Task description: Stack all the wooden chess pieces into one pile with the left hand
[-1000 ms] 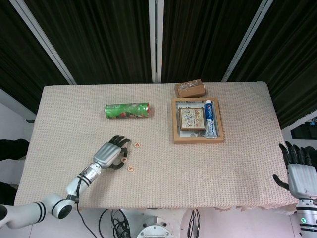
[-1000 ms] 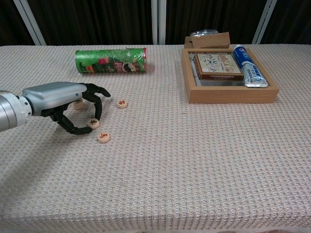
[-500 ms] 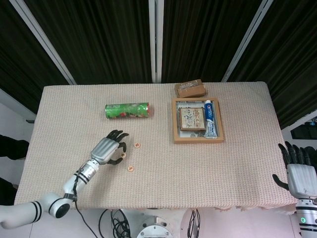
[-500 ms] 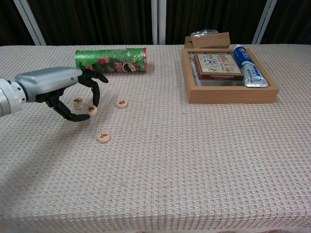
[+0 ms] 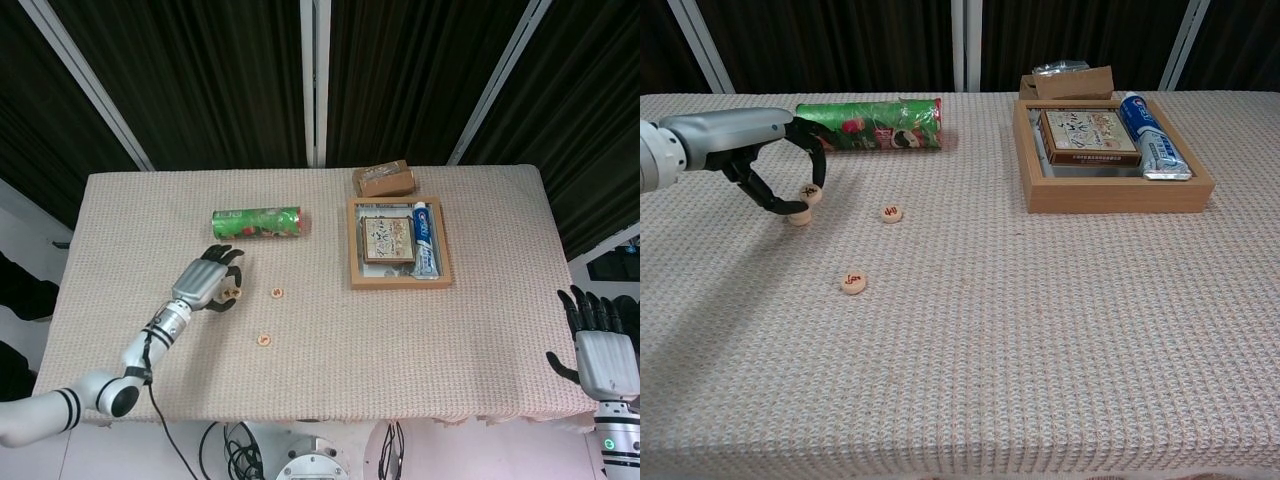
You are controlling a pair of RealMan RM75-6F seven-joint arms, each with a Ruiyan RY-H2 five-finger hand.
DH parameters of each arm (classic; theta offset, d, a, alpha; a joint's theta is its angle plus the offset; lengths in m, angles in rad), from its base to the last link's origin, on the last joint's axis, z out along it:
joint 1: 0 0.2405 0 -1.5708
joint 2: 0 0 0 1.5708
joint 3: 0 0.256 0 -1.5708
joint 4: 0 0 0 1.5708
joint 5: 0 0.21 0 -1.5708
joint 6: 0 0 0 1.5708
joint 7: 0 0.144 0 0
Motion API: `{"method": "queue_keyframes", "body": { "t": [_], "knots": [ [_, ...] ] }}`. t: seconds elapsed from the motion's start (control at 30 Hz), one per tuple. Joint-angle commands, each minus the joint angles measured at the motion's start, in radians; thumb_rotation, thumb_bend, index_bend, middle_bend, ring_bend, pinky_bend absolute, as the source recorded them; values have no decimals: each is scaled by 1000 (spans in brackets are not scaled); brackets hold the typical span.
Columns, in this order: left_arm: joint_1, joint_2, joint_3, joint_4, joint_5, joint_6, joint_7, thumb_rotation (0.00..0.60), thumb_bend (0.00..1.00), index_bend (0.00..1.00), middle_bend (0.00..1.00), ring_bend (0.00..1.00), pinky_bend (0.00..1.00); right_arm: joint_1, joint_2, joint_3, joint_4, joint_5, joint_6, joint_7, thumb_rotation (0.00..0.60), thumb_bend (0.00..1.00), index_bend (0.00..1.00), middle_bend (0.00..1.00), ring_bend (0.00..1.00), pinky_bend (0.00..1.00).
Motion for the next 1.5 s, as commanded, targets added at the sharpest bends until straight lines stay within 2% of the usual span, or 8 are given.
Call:
{"method": "queue_keyframes", "body": {
  "t": [0.03,0.8,1.13,1.3,1.5],
  "knots": [
    [-9,-7,0,15,-18,-21,-8,600,287,477,90,0,16,0,1,-1,-1,0,-1,0,600,153,0,0,0,0],
    [-13,-13,20,59,-40,-45,-13,600,286,460,91,0,15,2,4,-2,5,-1,-4,8,600,157,0,0,0,0],
    [-9,-4,24,63,-23,-43,-43,600,285,326,90,0,14,5,2,0,2,4,-8,-3,600,157,0,0,0,0],
    [0,18,21,6,16,0,-56,600,284,288,87,0,14,6,1,1,1,6,-8,-6,600,157,0,0,0,0],
    [1,71,21,-128,59,41,-25,600,283,283,82,0,12,10,-2,2,-2,2,-9,-7,600,157,0,0,0,0]
  ]
}}
